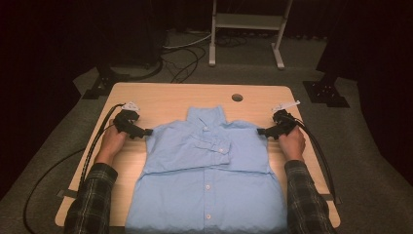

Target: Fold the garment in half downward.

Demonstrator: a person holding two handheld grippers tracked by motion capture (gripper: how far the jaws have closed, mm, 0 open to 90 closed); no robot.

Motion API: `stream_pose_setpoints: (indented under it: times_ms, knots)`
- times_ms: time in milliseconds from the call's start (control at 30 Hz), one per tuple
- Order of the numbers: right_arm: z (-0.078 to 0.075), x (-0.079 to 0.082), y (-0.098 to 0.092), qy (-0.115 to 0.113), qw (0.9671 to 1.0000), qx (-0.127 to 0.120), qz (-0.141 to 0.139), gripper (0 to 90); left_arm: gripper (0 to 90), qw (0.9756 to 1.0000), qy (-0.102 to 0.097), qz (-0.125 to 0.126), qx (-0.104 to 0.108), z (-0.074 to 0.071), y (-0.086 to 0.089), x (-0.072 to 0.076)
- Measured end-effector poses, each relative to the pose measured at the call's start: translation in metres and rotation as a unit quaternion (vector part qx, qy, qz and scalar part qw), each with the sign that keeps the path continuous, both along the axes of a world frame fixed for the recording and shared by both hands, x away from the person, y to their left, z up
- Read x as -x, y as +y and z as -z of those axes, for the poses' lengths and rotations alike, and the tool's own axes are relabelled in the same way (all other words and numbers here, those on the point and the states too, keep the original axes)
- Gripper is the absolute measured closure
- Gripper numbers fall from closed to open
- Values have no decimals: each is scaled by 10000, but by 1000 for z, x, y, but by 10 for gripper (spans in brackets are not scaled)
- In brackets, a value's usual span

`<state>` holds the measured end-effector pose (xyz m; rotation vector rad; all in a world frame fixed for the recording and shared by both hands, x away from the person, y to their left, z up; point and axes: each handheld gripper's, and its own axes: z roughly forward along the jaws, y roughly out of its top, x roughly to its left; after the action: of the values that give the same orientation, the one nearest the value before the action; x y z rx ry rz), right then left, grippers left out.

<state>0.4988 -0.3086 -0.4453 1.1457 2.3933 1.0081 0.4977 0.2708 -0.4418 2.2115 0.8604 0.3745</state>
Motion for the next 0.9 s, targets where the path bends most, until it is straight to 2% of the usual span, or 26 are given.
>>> stream_pose_setpoints:
  times_ms: [67,167,500,533,767,800,900]
  knots:
    - [-1,0,0,-57,10000,36,-13,0,0,10000,0,2,-1,0,0,0]
    - [0,-2,-2,15,10000,-28,-32,0,0,10000,2,4,1,0,0,0]
    - [-1,-1,-5,72,10000,36,-45,0,0,10000,-6,-14,4,0,0,1]
    - [-1,2,-5,88,9999,47,56,0,0,10000,-3,-13,0,0,0,1]
    - [-1,9,-8,34,9999,29,130,14,0,10000,4,-27,0,0,0,1]
    - [-3,13,-8,-12,10000,-17,72,132,0,10000,3,-26,3,0,0,1]
    - [-5,16,-7,-51,9999,-58,-77,247,0,10000,3,-27,0,0,0,1]
